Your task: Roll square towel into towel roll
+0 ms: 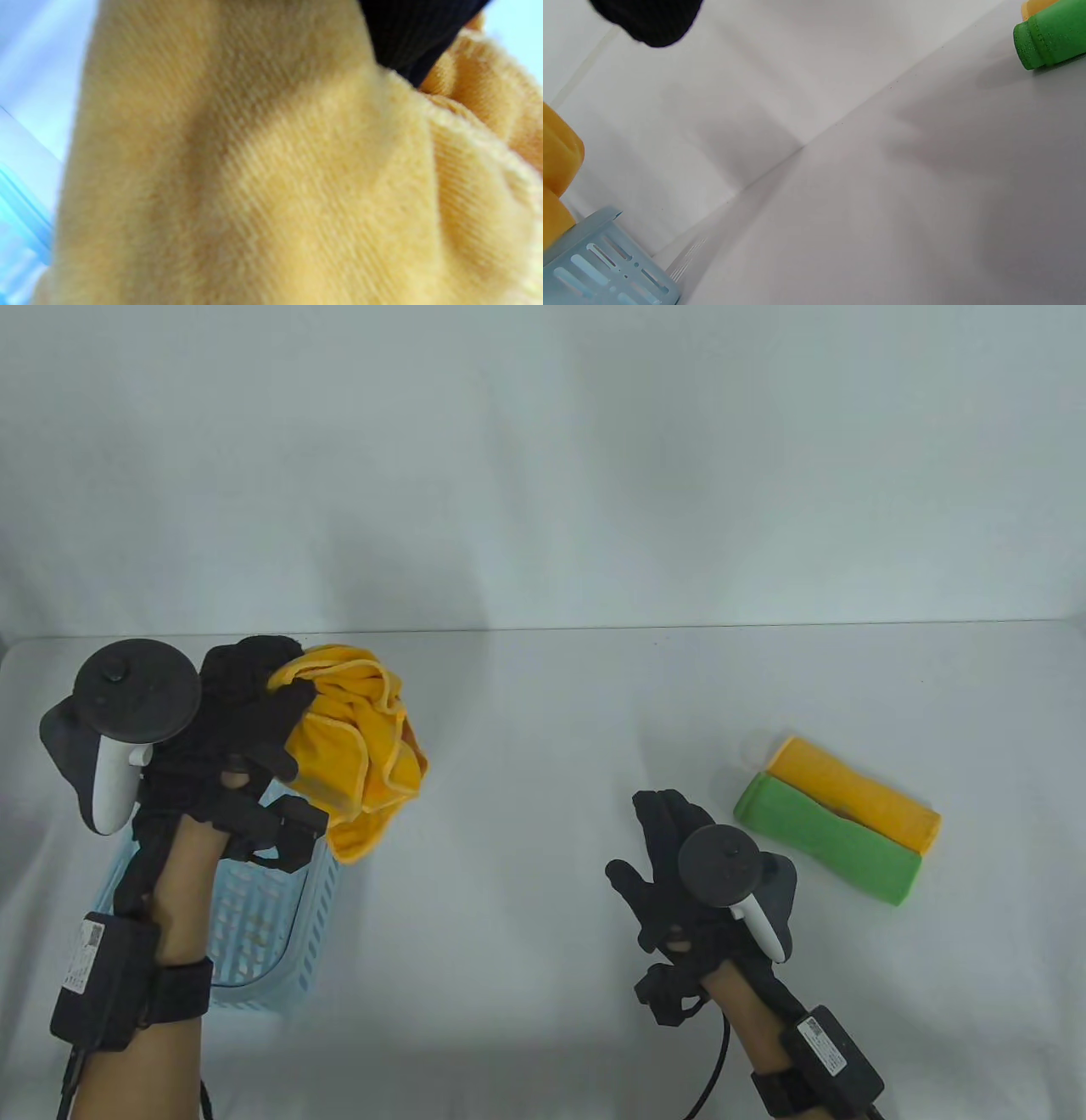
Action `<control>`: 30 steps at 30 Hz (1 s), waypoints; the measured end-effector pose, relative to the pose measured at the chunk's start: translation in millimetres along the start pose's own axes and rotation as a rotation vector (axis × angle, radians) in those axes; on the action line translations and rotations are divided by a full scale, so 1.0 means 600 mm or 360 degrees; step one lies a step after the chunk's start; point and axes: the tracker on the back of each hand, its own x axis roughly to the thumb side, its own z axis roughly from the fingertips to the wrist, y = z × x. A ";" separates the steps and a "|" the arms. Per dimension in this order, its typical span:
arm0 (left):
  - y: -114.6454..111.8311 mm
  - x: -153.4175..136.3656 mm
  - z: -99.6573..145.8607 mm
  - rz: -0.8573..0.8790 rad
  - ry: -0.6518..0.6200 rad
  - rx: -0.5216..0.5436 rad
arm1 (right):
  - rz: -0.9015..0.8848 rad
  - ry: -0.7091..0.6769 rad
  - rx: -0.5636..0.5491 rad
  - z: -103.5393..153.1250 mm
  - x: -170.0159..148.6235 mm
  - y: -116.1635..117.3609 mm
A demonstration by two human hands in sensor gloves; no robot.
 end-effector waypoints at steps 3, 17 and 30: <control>-0.034 0.019 0.002 0.0101 -0.0071 -0.0074 | -0.0036 0.0019 -0.0016 -0.001 -0.005 -0.005; -0.248 0.002 0.042 0.0240 -0.0154 -0.0330 | -0.0186 0.0075 -0.0094 -0.004 -0.023 -0.029; -0.309 -0.080 0.079 0.0215 -0.0039 -0.0399 | -0.0131 0.0054 -0.0034 -0.008 -0.020 -0.010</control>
